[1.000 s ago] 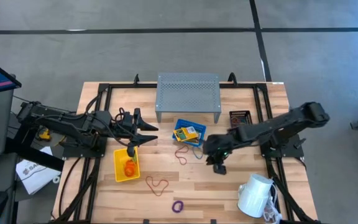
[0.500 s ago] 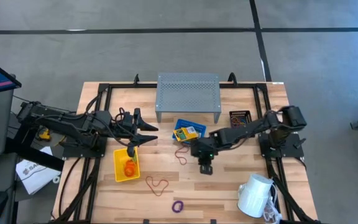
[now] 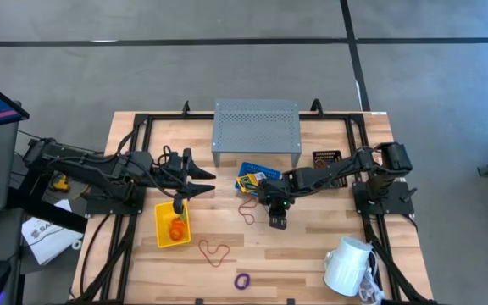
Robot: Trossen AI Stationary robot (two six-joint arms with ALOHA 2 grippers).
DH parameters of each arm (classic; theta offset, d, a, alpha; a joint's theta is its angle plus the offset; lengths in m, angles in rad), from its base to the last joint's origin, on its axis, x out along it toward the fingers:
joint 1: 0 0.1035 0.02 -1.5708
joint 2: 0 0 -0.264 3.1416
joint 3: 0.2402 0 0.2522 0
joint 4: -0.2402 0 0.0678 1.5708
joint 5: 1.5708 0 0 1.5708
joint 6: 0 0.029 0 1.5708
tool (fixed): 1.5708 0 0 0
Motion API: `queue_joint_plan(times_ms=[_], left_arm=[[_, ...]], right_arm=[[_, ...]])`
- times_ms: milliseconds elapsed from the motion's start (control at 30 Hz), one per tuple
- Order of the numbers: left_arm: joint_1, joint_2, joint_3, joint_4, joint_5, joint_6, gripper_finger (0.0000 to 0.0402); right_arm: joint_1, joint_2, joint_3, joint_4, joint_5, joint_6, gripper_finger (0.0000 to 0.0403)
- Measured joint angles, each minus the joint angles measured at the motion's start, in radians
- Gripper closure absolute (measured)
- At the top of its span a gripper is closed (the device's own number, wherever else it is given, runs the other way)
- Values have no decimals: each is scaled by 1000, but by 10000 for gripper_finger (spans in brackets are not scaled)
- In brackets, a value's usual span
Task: Pick & Place Office Desk Supplies
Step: Put the blue rubber band into the black bin
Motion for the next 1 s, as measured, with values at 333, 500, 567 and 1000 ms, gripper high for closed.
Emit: queue_joint_plan(times_ms=[333,500,567,1000], left_arm=[[0,0,0,0,-1,1,259],[0,0,0,0,-5,2,259],[0,0,0,0,-5,2,259],[0,0,0,0,-4,3,259]], right_arm=[[3,0,-1,-15,38,-11,266],[10,0,-1,-15,52,-11,270],[13,0,-1,-15,54,-11,269],[15,3,-2,-10,77,-8,270]])
